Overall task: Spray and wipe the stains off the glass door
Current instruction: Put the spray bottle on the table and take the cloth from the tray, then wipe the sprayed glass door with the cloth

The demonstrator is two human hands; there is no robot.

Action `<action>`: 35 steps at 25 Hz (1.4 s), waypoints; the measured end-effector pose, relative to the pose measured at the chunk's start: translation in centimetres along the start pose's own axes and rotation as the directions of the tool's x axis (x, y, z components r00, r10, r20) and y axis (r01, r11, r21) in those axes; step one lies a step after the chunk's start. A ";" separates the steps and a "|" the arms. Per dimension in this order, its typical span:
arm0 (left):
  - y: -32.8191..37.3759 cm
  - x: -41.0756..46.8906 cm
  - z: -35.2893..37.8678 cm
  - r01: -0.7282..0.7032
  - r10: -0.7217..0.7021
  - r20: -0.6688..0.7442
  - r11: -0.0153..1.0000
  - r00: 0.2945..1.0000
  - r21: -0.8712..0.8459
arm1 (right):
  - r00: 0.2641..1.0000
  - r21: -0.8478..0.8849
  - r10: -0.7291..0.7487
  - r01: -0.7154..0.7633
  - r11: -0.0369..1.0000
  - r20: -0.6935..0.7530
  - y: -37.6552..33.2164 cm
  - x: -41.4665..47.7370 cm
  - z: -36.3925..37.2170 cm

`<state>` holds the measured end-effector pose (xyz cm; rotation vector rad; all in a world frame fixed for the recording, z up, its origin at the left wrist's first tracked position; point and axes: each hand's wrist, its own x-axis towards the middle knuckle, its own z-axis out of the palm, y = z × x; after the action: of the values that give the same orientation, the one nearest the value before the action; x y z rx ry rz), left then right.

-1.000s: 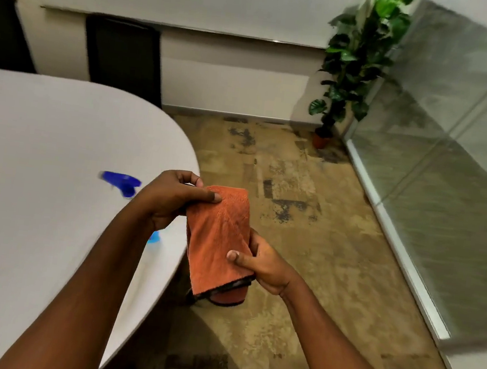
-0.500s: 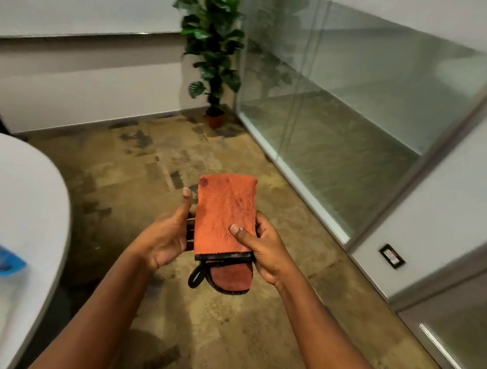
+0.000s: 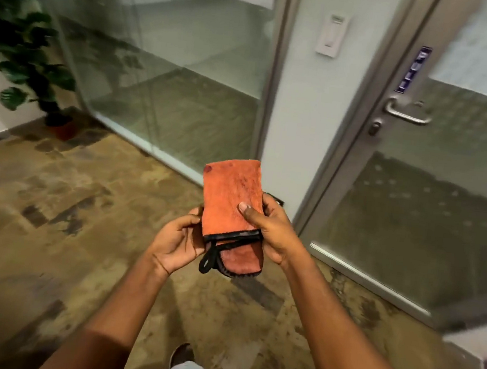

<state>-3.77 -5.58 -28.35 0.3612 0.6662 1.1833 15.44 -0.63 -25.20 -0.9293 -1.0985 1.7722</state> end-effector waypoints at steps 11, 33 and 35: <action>-2.9 18.8 9.6 0.087 -0.184 0.212 0.913 0.960 0.399 | 0.882 -0.383 -0.238 0.072 0.921 -0.407 -6.4 6.5 -12.4; -24.9 40.5 35.5 0.578 -0.561 0.220 0.816 0.798 -0.013 | 0.689 -0.422 -0.276 -0.048 0.906 -0.670 -23.7 0.2 -42.1; -27.0 40.9 38.3 0.556 -0.536 0.224 0.831 0.814 -0.030 | 0.688 -0.419 -0.282 -0.036 0.907 -0.668 -25.5 -1.3 -44.6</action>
<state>49.77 26.12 -26.91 0.1855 0.4812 0.6075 62.20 18.89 -16.72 -1.5873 -0.9598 0.8898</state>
